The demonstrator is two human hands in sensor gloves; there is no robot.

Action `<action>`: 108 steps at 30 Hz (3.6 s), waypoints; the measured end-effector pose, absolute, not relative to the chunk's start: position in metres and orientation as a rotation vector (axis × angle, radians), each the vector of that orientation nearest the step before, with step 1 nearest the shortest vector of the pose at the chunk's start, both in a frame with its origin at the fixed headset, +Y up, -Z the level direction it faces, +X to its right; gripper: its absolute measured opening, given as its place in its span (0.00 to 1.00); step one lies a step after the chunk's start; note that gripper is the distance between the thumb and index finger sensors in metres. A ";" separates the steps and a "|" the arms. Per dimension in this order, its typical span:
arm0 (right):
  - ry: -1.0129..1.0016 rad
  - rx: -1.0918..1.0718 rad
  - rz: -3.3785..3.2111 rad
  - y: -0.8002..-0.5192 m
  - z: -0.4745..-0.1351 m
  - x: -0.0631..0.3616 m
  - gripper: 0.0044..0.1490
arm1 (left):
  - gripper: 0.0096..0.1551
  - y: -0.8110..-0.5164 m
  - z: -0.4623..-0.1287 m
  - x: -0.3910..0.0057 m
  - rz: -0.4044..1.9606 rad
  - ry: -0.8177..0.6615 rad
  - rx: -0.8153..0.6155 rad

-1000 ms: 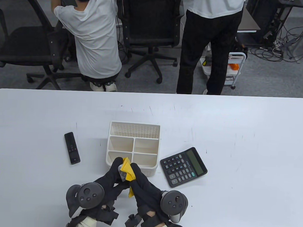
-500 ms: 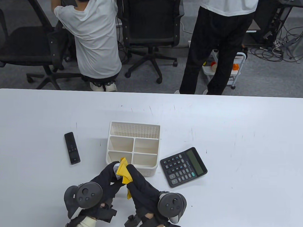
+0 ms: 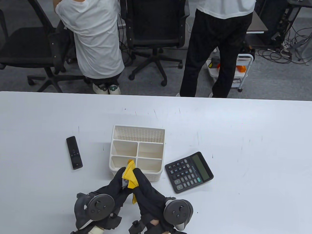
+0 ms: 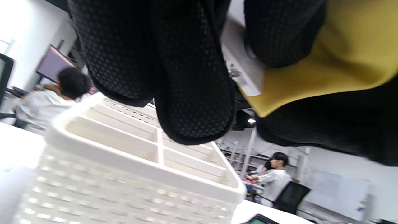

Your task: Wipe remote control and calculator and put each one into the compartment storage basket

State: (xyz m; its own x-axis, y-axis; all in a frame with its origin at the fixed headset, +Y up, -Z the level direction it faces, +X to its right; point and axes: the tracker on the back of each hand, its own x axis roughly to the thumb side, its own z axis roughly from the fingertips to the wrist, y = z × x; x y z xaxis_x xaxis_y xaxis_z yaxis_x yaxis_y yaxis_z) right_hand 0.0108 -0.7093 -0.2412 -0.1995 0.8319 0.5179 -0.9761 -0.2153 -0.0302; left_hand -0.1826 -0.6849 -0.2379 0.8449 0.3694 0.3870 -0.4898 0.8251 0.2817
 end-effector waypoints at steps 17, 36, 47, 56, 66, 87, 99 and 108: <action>-0.319 0.456 1.743 -0.710 -0.246 0.013 0.33 | 0.49 -0.692 -0.248 -0.189 0.627 -0.433 0.195; -0.361 0.511 1.724 -0.704 -0.239 0.007 0.33 | 0.54 -0.685 -0.243 -0.184 0.452 -0.398 0.279; -0.363 0.448 1.735 -0.703 -0.242 0.013 0.32 | 0.53 -0.686 -0.245 -0.185 0.437 -0.315 0.249; -0.362 0.458 1.724 -0.705 -0.243 0.011 0.33 | 0.52 -0.688 -0.243 -0.180 0.400 -0.364 0.276; -0.425 0.382 1.649 -0.699 -0.243 0.020 0.32 | 0.49 -0.691 -0.252 -0.195 0.633 -0.312 0.199; -0.387 0.488 1.802 -0.705 -0.241 0.007 0.32 | 0.40 -0.695 -0.258 -0.209 0.968 -0.312 0.091; -0.373 0.521 1.786 -0.703 -0.239 0.006 0.32 | 0.39 -0.698 -0.257 -0.215 0.994 -0.219 0.142; -0.387 0.532 1.830 -0.702 -0.241 0.005 0.32 | 0.38 -0.693 -0.256 -0.216 1.042 -0.249 0.175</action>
State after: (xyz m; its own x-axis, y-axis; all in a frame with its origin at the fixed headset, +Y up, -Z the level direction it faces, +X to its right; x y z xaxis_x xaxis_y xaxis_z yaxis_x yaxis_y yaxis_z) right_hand 0.0051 -0.7022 -0.2409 -0.2632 0.8016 0.5368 -0.9503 -0.3113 -0.0010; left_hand -0.2164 -0.6934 -0.2561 0.4800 0.8297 0.2851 -0.8690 0.4941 0.0253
